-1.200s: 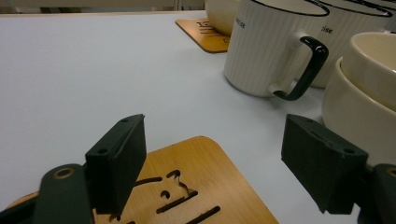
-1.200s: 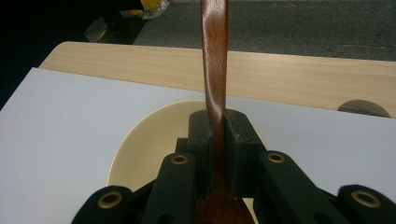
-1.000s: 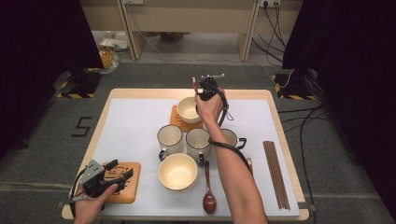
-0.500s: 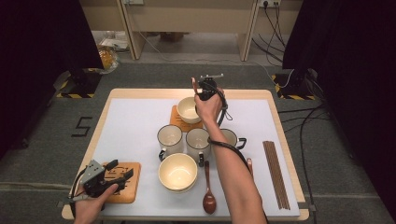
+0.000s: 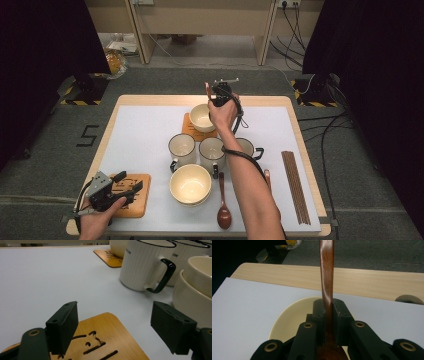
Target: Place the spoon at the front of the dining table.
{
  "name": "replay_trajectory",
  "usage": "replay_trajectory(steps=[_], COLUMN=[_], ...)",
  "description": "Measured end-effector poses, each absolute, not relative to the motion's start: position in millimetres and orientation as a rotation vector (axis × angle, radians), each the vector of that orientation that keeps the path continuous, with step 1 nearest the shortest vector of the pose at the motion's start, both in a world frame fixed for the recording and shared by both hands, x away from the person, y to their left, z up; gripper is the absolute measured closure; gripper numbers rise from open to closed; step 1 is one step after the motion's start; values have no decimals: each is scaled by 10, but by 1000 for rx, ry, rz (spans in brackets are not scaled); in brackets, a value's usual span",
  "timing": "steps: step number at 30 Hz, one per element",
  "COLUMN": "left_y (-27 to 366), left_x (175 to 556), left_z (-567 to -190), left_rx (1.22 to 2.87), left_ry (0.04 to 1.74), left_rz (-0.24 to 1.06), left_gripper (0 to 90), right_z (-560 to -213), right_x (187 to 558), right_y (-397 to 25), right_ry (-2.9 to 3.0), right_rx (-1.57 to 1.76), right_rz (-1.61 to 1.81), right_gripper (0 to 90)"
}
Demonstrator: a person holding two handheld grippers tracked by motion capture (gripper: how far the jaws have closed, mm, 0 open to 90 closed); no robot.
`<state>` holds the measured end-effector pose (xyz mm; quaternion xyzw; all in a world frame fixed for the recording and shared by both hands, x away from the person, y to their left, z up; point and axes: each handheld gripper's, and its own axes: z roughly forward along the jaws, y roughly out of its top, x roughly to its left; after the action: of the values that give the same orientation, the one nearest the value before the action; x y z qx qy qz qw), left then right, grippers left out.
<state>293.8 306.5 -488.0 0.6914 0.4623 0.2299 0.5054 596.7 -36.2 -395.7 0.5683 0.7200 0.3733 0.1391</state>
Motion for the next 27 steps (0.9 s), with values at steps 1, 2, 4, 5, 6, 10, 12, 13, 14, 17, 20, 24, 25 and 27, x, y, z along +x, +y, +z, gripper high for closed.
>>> replay_trajectory(steps=[1,2,4,5,6,10,12,13,14,17,20,24,25,27], left_y=[3067,3068,3068,3068,3069,3070,3070,3070,3071,3071,3069,3068,3068,3068], left_x=[2939,2939,2938,2938,2938,2939,2939,2939,2939,2939,2939,2940,2939,2939], left_z=[-4879,-4879,-4878,-4878,-4878,-4879,-4879,-4879,-4879,-4880,-4881,-4883,-4882,-4882], left_rx=[1668,1667,1667,1666,1666,1666,1666,1666,1667,1668,1669,1667,1668,1667], left_ry=[1115,1114,1113,1114,1114,1114,1114,1114,1114,1115,1115,1116,1115,1115], left_rz=[555,555,556,555,556,555,555,555,556,556,555,553,554,554], left_gripper=[217,217,217,217,217,217,217,217,217,217,217,217,217,217], right_z=[-3956,-3958,-3961,-3962,-3961,-3962,-3969,-3974,-3976,-3988,-3992,-3991,-3989,-3988], right_x=[5967,5968,5974,5977,5978,5981,5985,5988,5988,5994,6001,6007,6007,6010], right_y=[-357,-352,-348,-345,-344,-340,-341,-342,-340,-338,-336,-329,-325,-322], right_ry=[2079,2081,2080,2081,2080,2080,2079,2079,2079,2080,2081,2081,2081,2079], right_rx=[1648,1650,1647,1646,1646,1644,1648,1649,1657,1660,1653,1656,1660,1655], right_rz=[1081,1080,1081,1080,1080,1081,1081,1081,1078,1078,1078,1081,1079,1082], right_gripper=[814,814,814,814,814,814,814,814,814,814,814,814,814,814])
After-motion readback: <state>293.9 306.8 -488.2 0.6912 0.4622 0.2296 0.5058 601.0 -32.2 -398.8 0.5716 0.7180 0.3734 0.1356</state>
